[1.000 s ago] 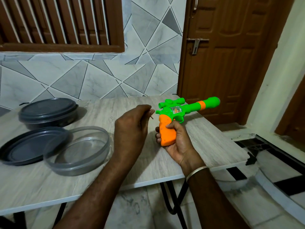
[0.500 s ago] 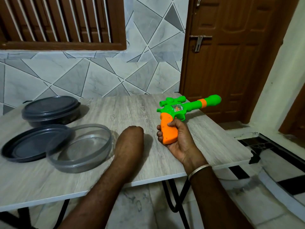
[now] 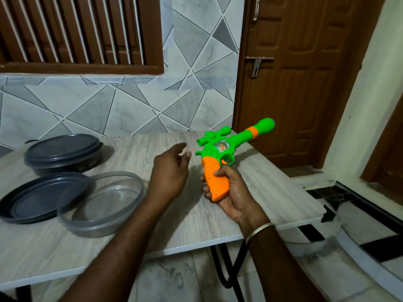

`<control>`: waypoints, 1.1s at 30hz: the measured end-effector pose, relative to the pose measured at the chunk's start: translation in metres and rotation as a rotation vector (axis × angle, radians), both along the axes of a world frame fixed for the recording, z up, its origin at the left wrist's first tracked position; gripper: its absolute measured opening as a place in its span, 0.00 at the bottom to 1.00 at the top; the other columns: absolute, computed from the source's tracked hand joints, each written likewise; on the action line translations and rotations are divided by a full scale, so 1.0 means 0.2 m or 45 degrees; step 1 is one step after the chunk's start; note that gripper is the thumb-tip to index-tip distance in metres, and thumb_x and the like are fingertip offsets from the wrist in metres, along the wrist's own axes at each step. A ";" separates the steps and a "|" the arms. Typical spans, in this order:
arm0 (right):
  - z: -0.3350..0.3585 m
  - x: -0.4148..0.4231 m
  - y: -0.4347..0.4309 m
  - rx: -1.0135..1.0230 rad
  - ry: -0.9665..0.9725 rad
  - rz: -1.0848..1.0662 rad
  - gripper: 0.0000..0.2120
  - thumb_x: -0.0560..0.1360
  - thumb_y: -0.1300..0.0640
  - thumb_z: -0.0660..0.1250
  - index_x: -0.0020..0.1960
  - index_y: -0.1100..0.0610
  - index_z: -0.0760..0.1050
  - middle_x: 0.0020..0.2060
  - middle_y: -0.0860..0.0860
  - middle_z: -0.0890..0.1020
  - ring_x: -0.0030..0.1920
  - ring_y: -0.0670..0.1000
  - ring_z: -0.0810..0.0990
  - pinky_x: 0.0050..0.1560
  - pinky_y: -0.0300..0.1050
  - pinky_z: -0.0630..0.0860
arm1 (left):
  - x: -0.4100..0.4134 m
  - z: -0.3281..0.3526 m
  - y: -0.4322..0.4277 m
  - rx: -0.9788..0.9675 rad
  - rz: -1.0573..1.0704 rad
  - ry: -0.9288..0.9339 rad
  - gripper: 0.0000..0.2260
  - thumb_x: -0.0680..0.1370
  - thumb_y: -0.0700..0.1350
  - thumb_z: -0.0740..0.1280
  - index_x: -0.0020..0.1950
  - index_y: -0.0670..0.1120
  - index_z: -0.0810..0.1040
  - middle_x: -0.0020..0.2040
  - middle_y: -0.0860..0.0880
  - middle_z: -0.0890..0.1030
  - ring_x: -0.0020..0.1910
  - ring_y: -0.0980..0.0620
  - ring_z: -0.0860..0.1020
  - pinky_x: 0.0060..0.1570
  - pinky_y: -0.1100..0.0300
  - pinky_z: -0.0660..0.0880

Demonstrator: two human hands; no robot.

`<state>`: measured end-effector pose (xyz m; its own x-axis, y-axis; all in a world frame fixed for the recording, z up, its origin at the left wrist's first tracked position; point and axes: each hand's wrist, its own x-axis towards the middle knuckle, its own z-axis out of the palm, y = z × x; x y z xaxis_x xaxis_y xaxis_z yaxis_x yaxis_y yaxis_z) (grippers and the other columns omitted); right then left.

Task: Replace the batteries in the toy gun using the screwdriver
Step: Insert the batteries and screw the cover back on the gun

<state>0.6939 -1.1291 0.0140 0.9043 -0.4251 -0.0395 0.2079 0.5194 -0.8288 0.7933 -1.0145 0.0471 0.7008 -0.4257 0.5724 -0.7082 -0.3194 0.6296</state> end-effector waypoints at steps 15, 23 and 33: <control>0.21 -0.26 -0.28 -0.253 0.241 0.401 0.24 0.73 0.58 0.63 0.68 0.64 0.68 0.52 0.63 0.82 0.33 0.55 0.81 0.24 0.39 0.74 | 0.11 0.12 -0.15 -0.554 -0.567 1.211 0.11 0.78 0.33 0.66 0.60 0.39 0.79 0.38 0.43 0.83 0.31 0.49 0.80 0.32 0.60 0.80; 0.12 -0.28 -0.43 -0.222 0.186 -0.496 0.14 0.76 0.65 0.68 0.60 0.60 0.73 0.45 0.65 0.80 0.28 0.57 0.81 0.25 0.39 0.74 | 0.01 -0.08 -0.40 -0.701 -0.341 1.347 0.05 0.78 0.29 0.66 0.43 0.35 0.73 0.39 0.34 0.79 0.27 0.43 0.80 0.34 0.49 0.83; -0.08 -0.29 -0.53 -0.607 0.333 -0.985 0.20 0.72 0.53 0.75 0.63 0.52 0.76 0.61 0.54 0.77 0.59 0.56 0.77 0.59 0.55 0.78 | -0.02 -0.25 -0.59 -0.515 -0.246 1.214 0.05 0.76 0.36 0.73 0.44 0.35 0.79 0.41 0.35 0.85 0.36 0.40 0.86 0.47 0.45 0.84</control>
